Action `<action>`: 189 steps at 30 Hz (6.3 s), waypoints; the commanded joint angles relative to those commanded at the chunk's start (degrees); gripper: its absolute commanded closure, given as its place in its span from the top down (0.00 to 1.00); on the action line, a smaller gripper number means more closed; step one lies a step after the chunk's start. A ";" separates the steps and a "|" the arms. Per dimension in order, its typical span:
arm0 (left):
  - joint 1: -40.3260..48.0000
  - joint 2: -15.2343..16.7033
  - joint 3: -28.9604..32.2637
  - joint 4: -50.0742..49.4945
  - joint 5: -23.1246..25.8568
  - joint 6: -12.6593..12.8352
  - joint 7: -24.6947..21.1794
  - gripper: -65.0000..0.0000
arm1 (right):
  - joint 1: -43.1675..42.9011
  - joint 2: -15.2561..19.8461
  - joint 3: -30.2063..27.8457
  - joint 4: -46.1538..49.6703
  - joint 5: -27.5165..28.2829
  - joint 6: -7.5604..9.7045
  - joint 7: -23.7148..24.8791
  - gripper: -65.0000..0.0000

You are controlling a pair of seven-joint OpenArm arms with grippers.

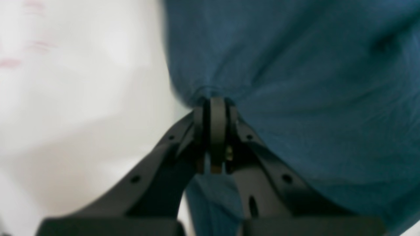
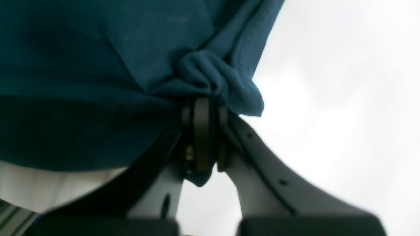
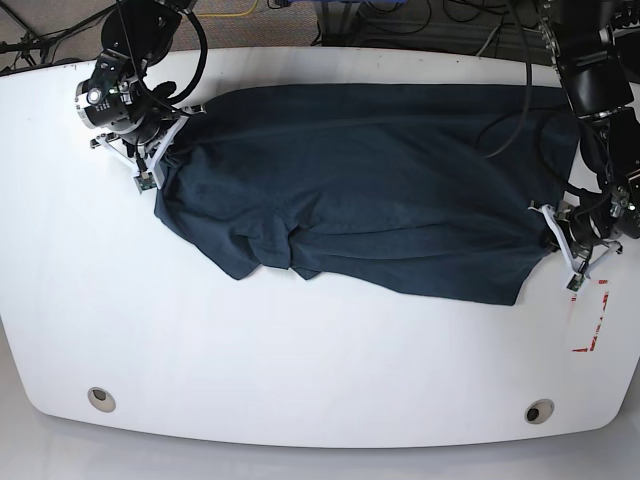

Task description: Fold the T-shirt properly

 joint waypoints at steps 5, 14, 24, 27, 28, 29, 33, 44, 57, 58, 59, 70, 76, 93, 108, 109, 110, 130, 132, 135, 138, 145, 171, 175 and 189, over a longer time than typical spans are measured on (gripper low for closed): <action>0.00 0.00 0.00 4.66 0.00 0.00 2.29 0.00 | 0.00 0.00 0.00 0.00 0.00 0.00 0.00 0.00; 1.14 0.00 0.00 6.15 0.09 0.00 2.46 0.00 | 0.88 0.00 0.00 -0.09 0.00 0.00 0.00 0.00; 2.64 0.00 -0.09 6.77 -0.18 0.00 2.46 0.00 | 1.05 0.00 0.00 -0.09 0.00 0.00 0.00 0.00; 2.73 0.00 -0.26 8.70 -0.09 0.00 2.46 0.00 | 1.05 0.00 0.00 -0.09 0.00 0.00 0.00 0.00; 2.73 0.00 -0.70 9.93 -0.09 0.00 2.46 0.00 | 1.05 0.00 0.00 -0.09 0.00 0.00 0.00 0.00; 2.73 0.00 -0.97 10.46 -0.09 0.00 2.46 0.00 | 1.05 0.00 0.00 -0.09 0.00 0.00 0.00 0.00; 2.55 0.09 -2.37 14.24 0.00 0.00 2.81 0.00 | 2.46 0.00 0.00 0.09 -0.09 0.00 0.00 0.00; -6.42 3.87 -2.55 15.65 0.18 0.00 6.95 0.00 | 14.33 5.36 0.09 0.00 -0.53 0.00 -4.57 0.00; -14.42 6.33 -2.02 15.30 1.67 0.04 11.34 0.00 | 26.64 12.66 -0.18 -0.09 0.00 0.00 -5.71 0.00; -14.33 6.42 -1.58 15.21 1.67 0.04 11.96 0.00 | 26.73 12.75 -0.18 -0.09 0.00 0.00 -5.71 0.00; -14.07 6.51 -1.05 14.68 1.67 0.04 12.31 0.00 | 26.73 12.75 -0.18 -0.09 0.00 0.00 -5.71 0.00; -1.49 9.05 0.88 7.38 1.41 0.04 12.40 0.35 | 23.30 11.96 -2.64 -0.09 -0.09 0.00 -4.57 0.00; 5.10 9.05 0.70 9.41 1.23 0.00 12.84 0.47 | 21.45 10.73 -2.81 -0.09 0.00 0.00 -4.04 0.00; 14.15 9.32 -7.30 13.27 1.32 0.00 14.77 0.48 | 19.43 9.23 -2.81 -2.81 0.00 0.00 -2.81 0.00; 14.51 15.56 -7.74 7.21 1.14 0.00 14.68 0.48 | 19.16 8.70 -2.81 -2.90 0.00 0.00 -2.29 0.00; 14.42 16.18 -7.74 6.86 1.14 0.00 14.68 0.48 | 19.16 8.70 -2.81 -2.90 0.00 0.00 -2.29 0.00; 14.33 16.53 -7.74 6.77 1.14 0.00 14.59 0.48 | 19.16 8.70 -2.81 -2.90 0.00 0.00 -2.29 0.00; 10.73 18.73 -7.38 -6.59 -5.63 0.00 10.11 0.47 | 19.16 8.70 -2.81 -2.90 0.00 0.00 -2.29 0.00; 10.55 18.81 -7.30 -6.59 -5.63 0.00 10.02 0.47 | 19.16 8.70 -2.81 -2.90 0.00 0.00 -2.29 0.00; 9.23 19.87 -7.30 -6.68 -5.36 0.00 9.93 0.47 | 19.16 8.70 -2.81 -2.90 0.00 0.00 -2.29 0.00; 8.70 20.22 -7.38 -7.65 -5.36 0.00 9.85 0.41 | 19.16 8.70 -2.81 -2.90 0.00 0.00 -2.29 0.00; 7.38 20.22 -7.38 -11.43 -5.54 0.00 8.00 0.00 | 19.16 8.70 -2.81 -2.90 0.00 0.00 -2.29 0.00; -8.62 17.49 -8.00 9.23 -5.45 0.00 14.07 0.00 | 29.89 10.90 -2.81 -10.02 -0.18 0.00 -2.29 0.00; -13.19 16.62 -7.74 12.22 -5.45 0.00 14.15 0.00 | 33.93 11.78 -2.81 -12.48 -0.26 0.00 -2.81 0.00; -26.20 12.84 -7.82 15.47 -5.54 0.00 13.98 0.00 | 49.58 19.34 -8.00 -17.93 0.00 0.00 -4.04 0.00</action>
